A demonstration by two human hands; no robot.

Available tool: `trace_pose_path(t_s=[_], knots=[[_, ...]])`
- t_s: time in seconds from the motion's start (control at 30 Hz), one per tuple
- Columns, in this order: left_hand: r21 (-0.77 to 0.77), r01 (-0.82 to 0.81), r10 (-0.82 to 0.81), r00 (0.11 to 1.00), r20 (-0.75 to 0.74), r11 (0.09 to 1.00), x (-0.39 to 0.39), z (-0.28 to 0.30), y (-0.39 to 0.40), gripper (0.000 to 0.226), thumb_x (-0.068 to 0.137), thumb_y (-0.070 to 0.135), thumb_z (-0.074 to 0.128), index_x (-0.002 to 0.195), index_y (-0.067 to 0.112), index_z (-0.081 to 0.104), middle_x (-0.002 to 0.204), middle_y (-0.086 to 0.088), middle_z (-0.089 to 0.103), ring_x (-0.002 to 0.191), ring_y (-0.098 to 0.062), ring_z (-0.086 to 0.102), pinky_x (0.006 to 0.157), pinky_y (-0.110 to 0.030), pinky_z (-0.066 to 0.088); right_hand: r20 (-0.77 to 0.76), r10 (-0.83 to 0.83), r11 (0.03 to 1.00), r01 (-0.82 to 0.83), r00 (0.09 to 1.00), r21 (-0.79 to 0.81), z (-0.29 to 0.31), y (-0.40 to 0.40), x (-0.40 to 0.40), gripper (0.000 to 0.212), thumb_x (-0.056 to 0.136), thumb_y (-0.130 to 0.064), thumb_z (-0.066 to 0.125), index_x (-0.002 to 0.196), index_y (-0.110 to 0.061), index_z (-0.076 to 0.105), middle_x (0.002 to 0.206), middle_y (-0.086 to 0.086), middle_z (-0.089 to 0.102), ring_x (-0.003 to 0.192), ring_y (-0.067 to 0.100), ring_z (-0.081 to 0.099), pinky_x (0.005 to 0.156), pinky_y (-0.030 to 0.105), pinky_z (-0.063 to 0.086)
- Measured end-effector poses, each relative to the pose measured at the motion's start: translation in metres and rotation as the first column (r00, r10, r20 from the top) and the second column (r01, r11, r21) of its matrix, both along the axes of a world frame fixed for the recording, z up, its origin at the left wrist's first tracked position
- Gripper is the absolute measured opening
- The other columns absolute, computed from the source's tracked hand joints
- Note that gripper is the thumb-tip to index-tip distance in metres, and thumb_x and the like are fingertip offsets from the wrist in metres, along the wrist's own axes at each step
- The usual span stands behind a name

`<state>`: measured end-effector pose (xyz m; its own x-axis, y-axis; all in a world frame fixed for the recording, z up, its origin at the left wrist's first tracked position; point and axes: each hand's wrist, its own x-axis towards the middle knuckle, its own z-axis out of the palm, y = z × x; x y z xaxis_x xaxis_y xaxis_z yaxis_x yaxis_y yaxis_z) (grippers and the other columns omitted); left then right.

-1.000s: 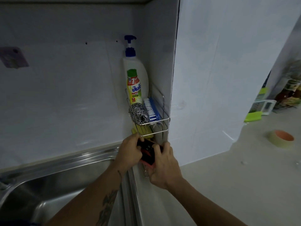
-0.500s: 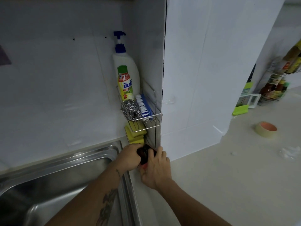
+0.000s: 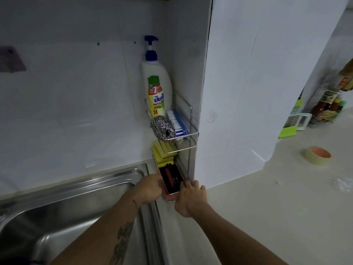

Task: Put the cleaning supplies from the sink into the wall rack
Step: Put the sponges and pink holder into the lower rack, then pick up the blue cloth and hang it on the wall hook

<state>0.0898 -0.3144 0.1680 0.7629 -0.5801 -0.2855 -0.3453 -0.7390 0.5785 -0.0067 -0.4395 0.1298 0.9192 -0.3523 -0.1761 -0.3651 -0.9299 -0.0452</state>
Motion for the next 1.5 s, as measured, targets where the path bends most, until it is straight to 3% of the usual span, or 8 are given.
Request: trace_pose_path(t_s=[0.1,0.27,0.47,0.67,0.8,0.93,1.1,1.5], knots=[[0.001,-0.052,0.052,0.999,0.017,0.999,0.005,0.004,0.024,0.053,0.082,0.002,0.046,0.133,0.016,0.054,0.134,-0.012,0.055,0.109,-0.025,0.059,0.085,-0.026,0.048,0.02,-0.041,0.998,0.041,0.999,0.037,0.004,0.003,0.001,0.056,0.085,-0.042,0.045,0.132,-0.013,0.046,0.13,0.009,0.052,0.115,0.031,0.045,0.093,0.043,0.038],[0.023,-0.053,0.052,0.998,0.039,0.998,0.01,0.001,0.07,0.036,0.068,0.017,0.041,0.092,0.006,0.066,0.109,-0.012,0.067,0.108,-0.03,0.061,0.092,-0.034,0.048,0.148,-0.042,0.999,0.039,0.988,0.023,0.019,0.016,0.005,0.057,0.084,-0.046,0.049,0.132,-0.014,0.045,0.132,0.01,0.051,0.119,0.033,0.046,0.096,0.044,0.039],[-0.094,-0.111,0.114,0.993,0.02,0.989,0.008,0.001,0.127,0.03,0.071,0.001,0.045,0.08,0.018,0.069,0.077,0.005,0.066,0.075,-0.013,0.059,0.066,-0.018,0.044,0.236,0.127,0.979,-0.16,0.963,0.126,0.034,0.068,0.021,0.061,0.088,-0.04,0.049,0.144,-0.018,0.034,0.144,0.01,0.04,0.129,0.035,0.039,0.107,0.053,0.033],[-0.174,-0.233,0.237,0.972,0.003,0.957,0.01,0.002,0.219,0.034,0.085,0.001,0.05,0.113,0.012,0.067,0.105,-0.002,0.065,0.097,-0.018,0.059,0.083,-0.024,0.044,0.27,0.246,0.933,-0.303,0.931,0.196,0.043,0.154,0.039,0.057,0.084,-0.039,0.053,0.137,-0.023,0.043,0.142,0.008,0.043,0.131,0.033,0.039,0.108,0.044,0.037],[-0.194,-0.304,0.314,0.949,0.021,0.933,0.012,-0.002,0.292,0.023,0.075,-0.001,0.048,0.076,0.012,0.066,0.08,-0.005,0.064,0.09,-0.03,0.062,0.074,-0.03,0.046,0.241,0.314,0.908,-0.365,0.918,0.207,0.039,0.22,0.054,0.06,0.082,-0.039,0.055,0.138,-0.022,0.044,0.138,0.007,0.047,0.127,0.032,0.044,0.107,0.041,0.038],[-0.21,-0.402,0.4,0.915,-0.054,0.891,0.007,-0.017,0.363,0.041,0.081,0.002,0.049,0.117,0.01,0.065,0.12,-0.006,0.065,0.112,-0.023,0.06,0.099,-0.029,0.046,0.227,0.379,0.86,-0.432,0.897,0.271,0.03,0.291,0.065,0.062,0.085,-0.031,0.058,0.143,-0.019,0.04,0.141,0.009,0.043,0.131,0.032,0.042,0.108,0.037,0.037],[-0.18,-0.489,0.492,0.87,-0.035,0.853,-0.004,-0.042,0.434,0.043,0.08,0.003,0.051,0.12,0.01,0.062,0.124,-0.006,0.063,0.112,-0.02,0.058,0.097,-0.026,0.046,0.156,0.449,0.822,-0.476,0.88,0.312,0.014,0.363,0.068,0.06,0.089,-0.03,0.057,0.145,-0.021,0.037,0.143,0.009,0.04,0.133,0.031,0.037,0.109,0.036,0.034],[0.197,-0.439,0.392,0.889,0.236,0.876,0.0,-0.094,0.499,0.058,0.08,0.029,0.049,0.137,0.032,0.04,0.148,-0.002,0.03,0.129,-0.032,0.034,0.106,-0.049,0.033,-0.022,0.583,0.773,-0.547,0.812,0.32,-0.014,0.427,0.08,0.062,0.09,-0.027,0.055,0.147,-0.022,0.032,0.149,0.009,0.034,0.137,0.031,0.032,0.108,0.042,0.036]])
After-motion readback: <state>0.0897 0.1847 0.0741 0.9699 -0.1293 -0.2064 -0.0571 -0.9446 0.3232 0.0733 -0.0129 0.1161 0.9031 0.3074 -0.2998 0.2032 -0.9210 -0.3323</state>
